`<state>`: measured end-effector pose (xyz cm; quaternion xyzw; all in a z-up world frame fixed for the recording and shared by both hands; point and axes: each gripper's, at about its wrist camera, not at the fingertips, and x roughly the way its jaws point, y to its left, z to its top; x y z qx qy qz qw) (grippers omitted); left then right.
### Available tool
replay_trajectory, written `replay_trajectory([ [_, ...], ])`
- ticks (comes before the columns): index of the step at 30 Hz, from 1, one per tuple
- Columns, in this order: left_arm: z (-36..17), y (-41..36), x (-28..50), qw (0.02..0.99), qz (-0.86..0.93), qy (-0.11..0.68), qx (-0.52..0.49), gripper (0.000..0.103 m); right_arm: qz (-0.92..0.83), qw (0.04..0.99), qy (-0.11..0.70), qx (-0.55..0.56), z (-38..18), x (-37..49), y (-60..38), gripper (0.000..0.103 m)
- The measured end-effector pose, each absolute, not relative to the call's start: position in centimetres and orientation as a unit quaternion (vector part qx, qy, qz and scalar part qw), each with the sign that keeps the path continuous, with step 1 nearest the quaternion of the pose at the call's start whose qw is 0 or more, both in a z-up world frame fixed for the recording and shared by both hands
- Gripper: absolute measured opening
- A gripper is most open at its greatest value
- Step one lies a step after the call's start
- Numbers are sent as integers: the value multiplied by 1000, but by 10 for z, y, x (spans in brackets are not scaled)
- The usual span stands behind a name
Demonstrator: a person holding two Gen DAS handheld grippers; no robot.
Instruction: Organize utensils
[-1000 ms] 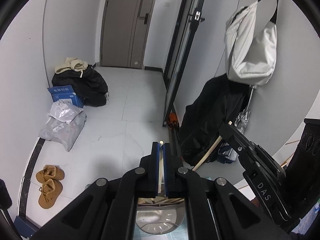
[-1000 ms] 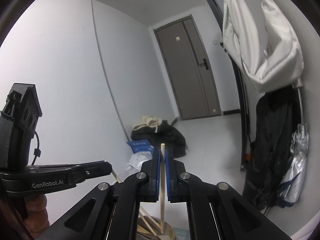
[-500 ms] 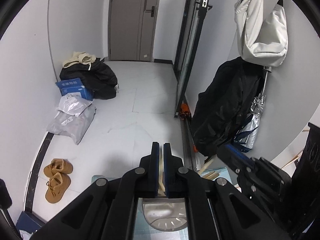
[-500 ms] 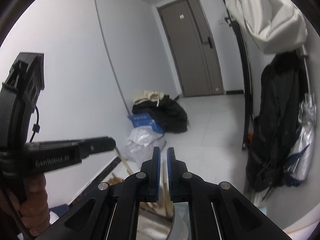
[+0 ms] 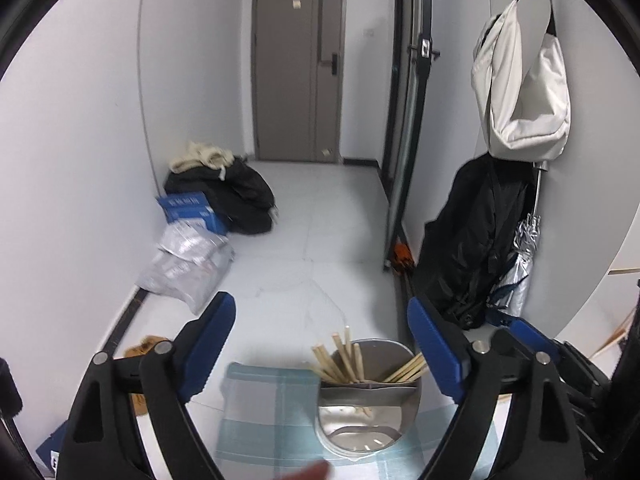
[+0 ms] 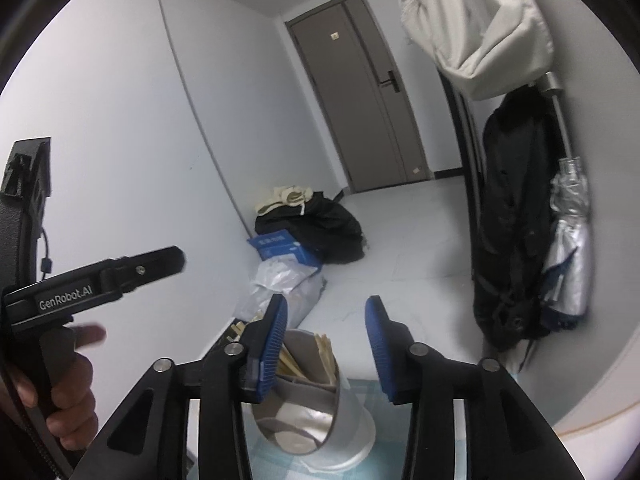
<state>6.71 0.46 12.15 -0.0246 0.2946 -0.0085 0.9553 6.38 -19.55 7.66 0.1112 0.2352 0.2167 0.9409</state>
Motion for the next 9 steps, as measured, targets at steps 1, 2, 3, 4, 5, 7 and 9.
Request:
replay_trajectory([
  [1,124,6,60,958,-3,285,-28,93,216,942,233,111,78,60,-196,44],
  [2,124,7,57,959,-1,281,-33,95,214,943,231,111,79,55,-197,46],
  [3,125,10,51,960,2,275,-42,97,214,943,228,111,81,50,-199,46],
  [4,126,10,48,961,5,272,-47,98,213,944,226,110,82,46,-199,47],
  [5,126,12,44,962,8,268,-53,98,213,945,224,110,83,40,-199,47],
  [7,125,14,36,962,3,267,-64,101,211,946,221,108,86,30,-201,47],
  [9,125,13,30,961,6,267,-65,101,209,947,219,107,87,20,-202,47],
])
